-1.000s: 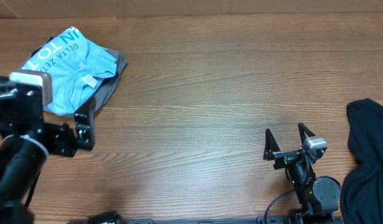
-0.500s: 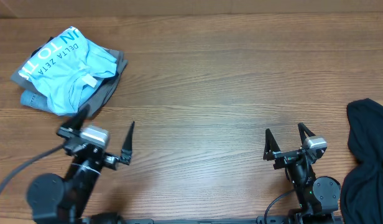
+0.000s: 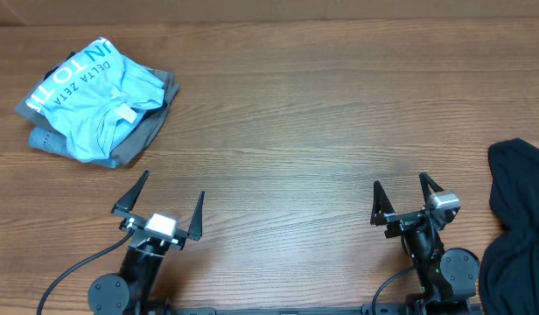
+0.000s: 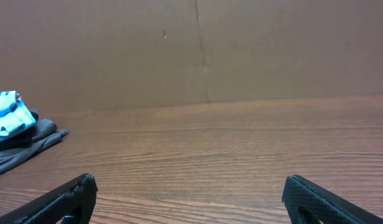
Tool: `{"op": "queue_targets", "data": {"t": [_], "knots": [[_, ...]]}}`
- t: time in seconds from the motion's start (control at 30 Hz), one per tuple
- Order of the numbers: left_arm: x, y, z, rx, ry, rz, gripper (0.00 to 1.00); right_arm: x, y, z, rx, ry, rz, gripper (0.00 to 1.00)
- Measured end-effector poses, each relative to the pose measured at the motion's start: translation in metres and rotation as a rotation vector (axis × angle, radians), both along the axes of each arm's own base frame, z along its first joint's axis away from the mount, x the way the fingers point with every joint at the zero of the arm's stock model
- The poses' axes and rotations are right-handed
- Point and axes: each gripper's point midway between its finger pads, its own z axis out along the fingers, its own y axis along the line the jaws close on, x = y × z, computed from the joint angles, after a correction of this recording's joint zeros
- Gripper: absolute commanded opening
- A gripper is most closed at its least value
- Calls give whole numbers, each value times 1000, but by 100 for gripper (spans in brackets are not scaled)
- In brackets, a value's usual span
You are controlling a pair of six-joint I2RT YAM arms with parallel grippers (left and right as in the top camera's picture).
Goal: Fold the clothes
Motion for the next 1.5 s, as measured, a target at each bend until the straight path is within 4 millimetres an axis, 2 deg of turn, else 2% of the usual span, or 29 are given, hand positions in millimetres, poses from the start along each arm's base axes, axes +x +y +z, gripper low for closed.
{"op": "queue_targets", "data": {"t": [0.1, 0.23, 0.27, 1.5], "knots": [[7, 0, -25, -2, 25, -3, 100, 0, 0, 0, 0, 0, 0, 100], [10, 1, -72, -19, 208, 1, 100, 0, 0, 0, 1, -1, 0, 100], [11, 1, -76, -20, 223, 3, 100, 0, 0, 0, 0, 0, 0, 100], [10, 1, -76, -20, 223, 2, 100, 0, 0, 0, 0, 0, 0, 100]]}}
